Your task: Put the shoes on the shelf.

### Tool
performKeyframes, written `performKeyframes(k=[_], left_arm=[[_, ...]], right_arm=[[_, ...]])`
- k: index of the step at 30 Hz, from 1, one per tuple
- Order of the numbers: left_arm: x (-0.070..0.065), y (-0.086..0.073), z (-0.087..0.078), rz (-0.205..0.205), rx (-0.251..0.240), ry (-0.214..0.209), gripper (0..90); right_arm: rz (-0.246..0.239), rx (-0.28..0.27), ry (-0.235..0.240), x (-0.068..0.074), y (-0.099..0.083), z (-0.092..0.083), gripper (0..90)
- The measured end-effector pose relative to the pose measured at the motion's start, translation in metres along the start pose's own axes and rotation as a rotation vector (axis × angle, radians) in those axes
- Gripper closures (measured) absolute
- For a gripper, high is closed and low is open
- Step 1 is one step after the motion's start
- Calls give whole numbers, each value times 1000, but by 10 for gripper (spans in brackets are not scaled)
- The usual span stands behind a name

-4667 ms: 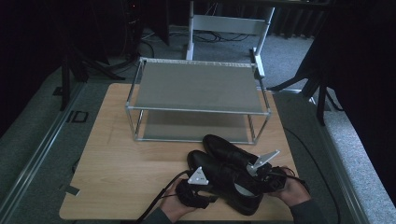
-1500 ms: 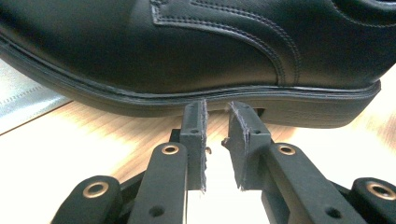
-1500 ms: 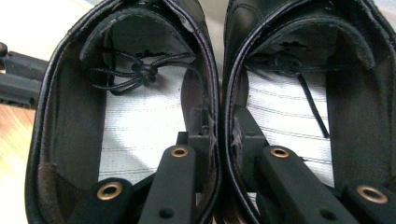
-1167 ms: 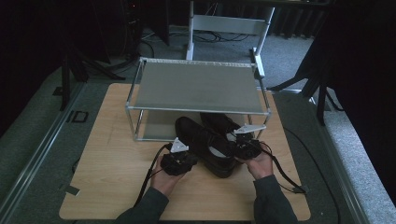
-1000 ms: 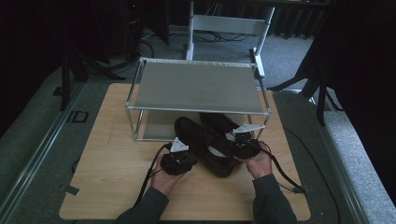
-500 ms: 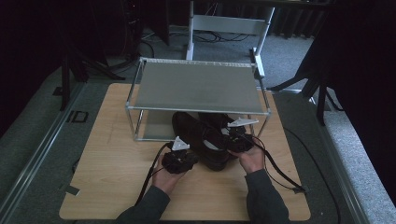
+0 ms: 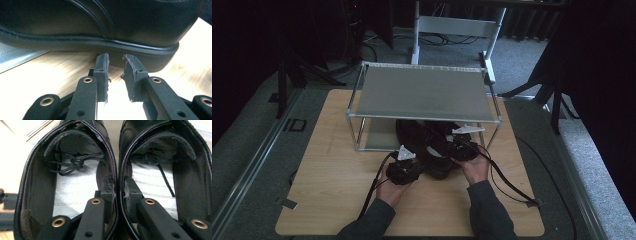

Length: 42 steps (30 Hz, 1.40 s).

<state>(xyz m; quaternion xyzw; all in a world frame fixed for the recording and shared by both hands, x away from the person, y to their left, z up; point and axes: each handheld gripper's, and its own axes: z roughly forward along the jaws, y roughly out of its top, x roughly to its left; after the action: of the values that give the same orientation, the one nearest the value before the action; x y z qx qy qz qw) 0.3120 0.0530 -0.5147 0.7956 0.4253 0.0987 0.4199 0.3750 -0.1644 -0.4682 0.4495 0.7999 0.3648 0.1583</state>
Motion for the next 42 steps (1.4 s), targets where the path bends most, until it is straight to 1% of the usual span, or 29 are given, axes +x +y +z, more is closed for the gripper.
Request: performKeyframes(k=[3,6,8,9,11,13,15,17,19,23,28,33,38,42], left_arm=[[-1,0,2,6,2,15,733],[1,2,4,-10,2,36,735],[5,5,7,-15,0,63,737],[5,5,7,-15,0,63,738],[10,7,9,-31,0,80,740],[14,9,12,-45,-6,91,741],[17,10,14,-46,-4,100,744],[21,11,17,-47,-14,99,750],[25,13,18,-67,-22,95,756],[29,16,21,-68,-35,112,781],[34,19,26,-71,-53,117,815],[36,23,33,-42,-52,153,864],[39,26,40,-41,-51,177,892],[42,29,46,-39,-52,192,895]], right_arm=[[15,-8,-16,-1,1,2,808],[30,-17,-23,-2,1,4,808],[47,-27,-23,-1,1,6,807],[47,-27,-23,-1,1,6,807],[64,-36,-23,-1,2,8,808],[53,-40,-47,2,4,10,807],[39,-41,-76,6,6,13,807],[38,-48,-95,8,7,15,807],[46,-57,-108,10,8,16,807],[69,-82,-126,12,8,19,808],[80,-114,-148,14,8,23,808],[105,-136,-168,14,7,28,808],[139,-153,-197,15,6,34,808],[152,-169,-224,16,5,40,808]])
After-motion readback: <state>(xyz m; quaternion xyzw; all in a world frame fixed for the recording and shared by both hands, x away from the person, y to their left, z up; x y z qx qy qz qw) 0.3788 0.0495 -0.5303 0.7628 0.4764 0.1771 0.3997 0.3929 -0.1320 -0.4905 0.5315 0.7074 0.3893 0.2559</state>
